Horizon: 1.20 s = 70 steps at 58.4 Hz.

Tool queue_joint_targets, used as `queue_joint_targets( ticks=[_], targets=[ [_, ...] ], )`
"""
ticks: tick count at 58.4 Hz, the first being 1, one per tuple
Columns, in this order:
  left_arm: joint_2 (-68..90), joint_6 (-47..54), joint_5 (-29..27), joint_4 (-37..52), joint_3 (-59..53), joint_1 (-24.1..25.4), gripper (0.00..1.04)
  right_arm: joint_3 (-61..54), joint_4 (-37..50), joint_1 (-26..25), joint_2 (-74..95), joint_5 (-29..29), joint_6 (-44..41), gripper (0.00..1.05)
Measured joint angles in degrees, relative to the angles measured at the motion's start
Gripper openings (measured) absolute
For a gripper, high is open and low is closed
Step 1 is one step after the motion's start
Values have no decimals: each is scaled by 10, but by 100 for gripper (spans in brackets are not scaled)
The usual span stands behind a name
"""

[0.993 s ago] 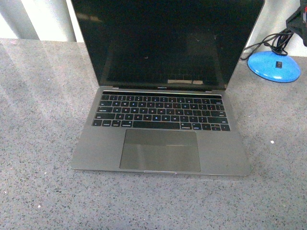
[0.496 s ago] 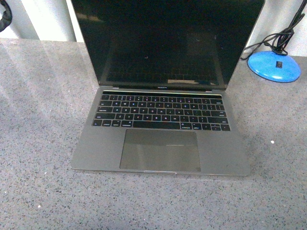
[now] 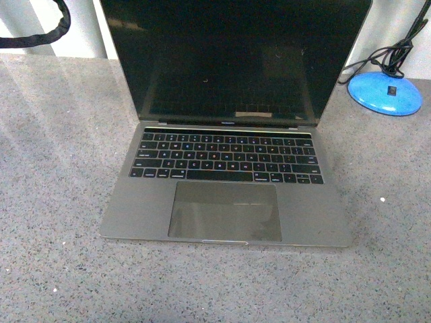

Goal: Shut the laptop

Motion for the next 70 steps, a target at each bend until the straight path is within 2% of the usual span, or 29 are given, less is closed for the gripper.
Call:
queue_joint_targets(
  ticks=[20,40,70],
  targets=[
    [38,0,-1,-13,31,-6,4,12,3,24,18,-2,28,1],
    [67,10,0,-14,64,0,4,9,11,27,19,-1,58,1],
    [63,31,0,-9,51,-1,4,-39,20,41,14,11,90,1]
  ],
)
